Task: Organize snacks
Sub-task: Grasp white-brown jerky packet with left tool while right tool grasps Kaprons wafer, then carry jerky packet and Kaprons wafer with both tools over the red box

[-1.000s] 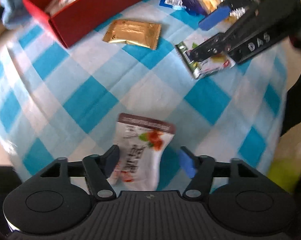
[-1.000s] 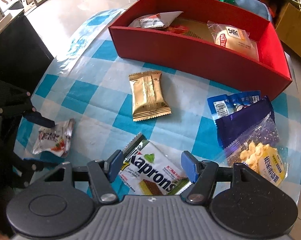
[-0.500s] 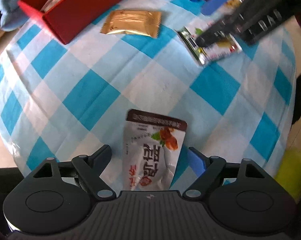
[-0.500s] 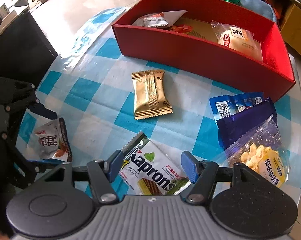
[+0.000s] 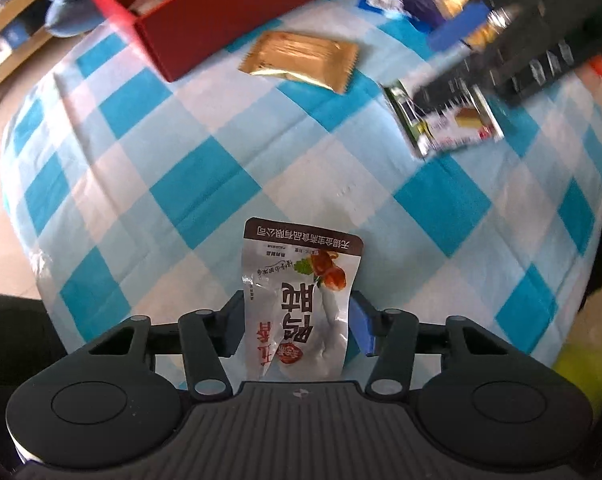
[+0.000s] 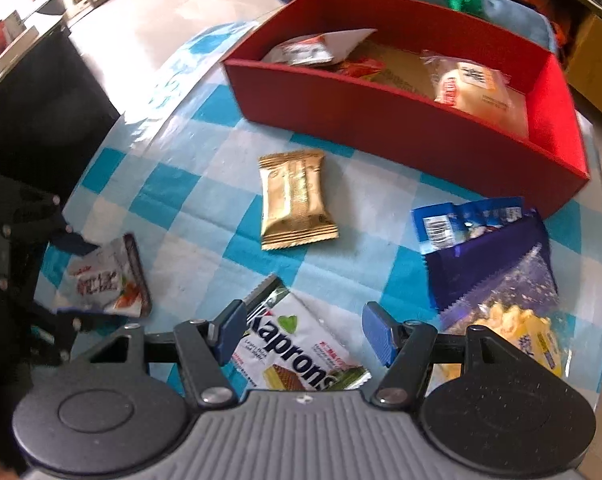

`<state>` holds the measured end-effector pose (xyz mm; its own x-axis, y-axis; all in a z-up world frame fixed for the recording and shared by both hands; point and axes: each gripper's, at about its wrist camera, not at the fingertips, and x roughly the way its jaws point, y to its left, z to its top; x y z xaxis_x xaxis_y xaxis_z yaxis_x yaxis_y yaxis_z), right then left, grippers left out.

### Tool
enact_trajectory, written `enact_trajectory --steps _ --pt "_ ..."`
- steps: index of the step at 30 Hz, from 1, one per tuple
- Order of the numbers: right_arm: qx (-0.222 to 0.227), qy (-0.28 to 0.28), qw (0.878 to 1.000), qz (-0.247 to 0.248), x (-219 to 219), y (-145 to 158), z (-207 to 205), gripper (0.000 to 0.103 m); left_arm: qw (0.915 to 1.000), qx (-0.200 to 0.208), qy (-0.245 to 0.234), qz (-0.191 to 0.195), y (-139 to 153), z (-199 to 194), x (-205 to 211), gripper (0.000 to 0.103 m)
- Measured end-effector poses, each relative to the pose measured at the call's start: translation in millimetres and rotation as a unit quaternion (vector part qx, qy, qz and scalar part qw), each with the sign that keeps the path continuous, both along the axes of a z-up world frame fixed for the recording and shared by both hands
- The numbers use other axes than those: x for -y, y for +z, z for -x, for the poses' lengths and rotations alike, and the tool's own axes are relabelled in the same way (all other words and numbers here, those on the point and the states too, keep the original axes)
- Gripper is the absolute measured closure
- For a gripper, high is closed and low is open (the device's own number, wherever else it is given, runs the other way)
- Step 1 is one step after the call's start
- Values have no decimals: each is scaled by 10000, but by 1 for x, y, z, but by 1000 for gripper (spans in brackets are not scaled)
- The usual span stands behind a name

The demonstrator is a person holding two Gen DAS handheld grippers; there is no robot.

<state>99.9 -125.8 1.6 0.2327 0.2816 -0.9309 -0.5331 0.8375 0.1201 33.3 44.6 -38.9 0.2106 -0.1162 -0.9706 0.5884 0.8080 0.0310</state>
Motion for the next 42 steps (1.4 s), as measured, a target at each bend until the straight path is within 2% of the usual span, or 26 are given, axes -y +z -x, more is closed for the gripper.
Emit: enact_trajectory --steps 6,9,13,16,20,23,25,28,35,40,42 --pt "79 947 9949 327 -27 -11 11 38 9996 -84 203 153 1 -1 3 43" --pt "-16 1129 9928 406 -30 -20 12 36 9997 -76 183 147 0 -7 7 42" --pt "91 1490 9870 594 -34 -23 21 34 9997 -64 176 183 -4 -11 6 41" --pt "90 1515 9868 567 -35 -27 23 23 9999 -21 99 106 -5 -8 9 40" --pt "100 1443 9869 712 -40 -36 29 0 9999 -12 88 66 -7 -5 14 33" --pt "84 1250 9891 769 -38 -37 29 0 10000 -4 74 44 -8 -5 15 32" --pt "121 1025 9919 740 -34 -34 26 7 9999 -23 105 51 -8 -6 15 32" --pt "186 740 9951 630 -26 -24 25 37 9996 -37 269 84 -7 -7 14 36" --pt "422 516 9948 772 -29 -19 33 42 9974 55 710 112 0 -8 9 44" --pt "578 223 9950 787 -21 -13 35 43 9955 201 916 161 6 -14 8 45" --pt "674 114 9953 689 -19 -6 34 43 9947 278 946 294 13 -17 11 45"
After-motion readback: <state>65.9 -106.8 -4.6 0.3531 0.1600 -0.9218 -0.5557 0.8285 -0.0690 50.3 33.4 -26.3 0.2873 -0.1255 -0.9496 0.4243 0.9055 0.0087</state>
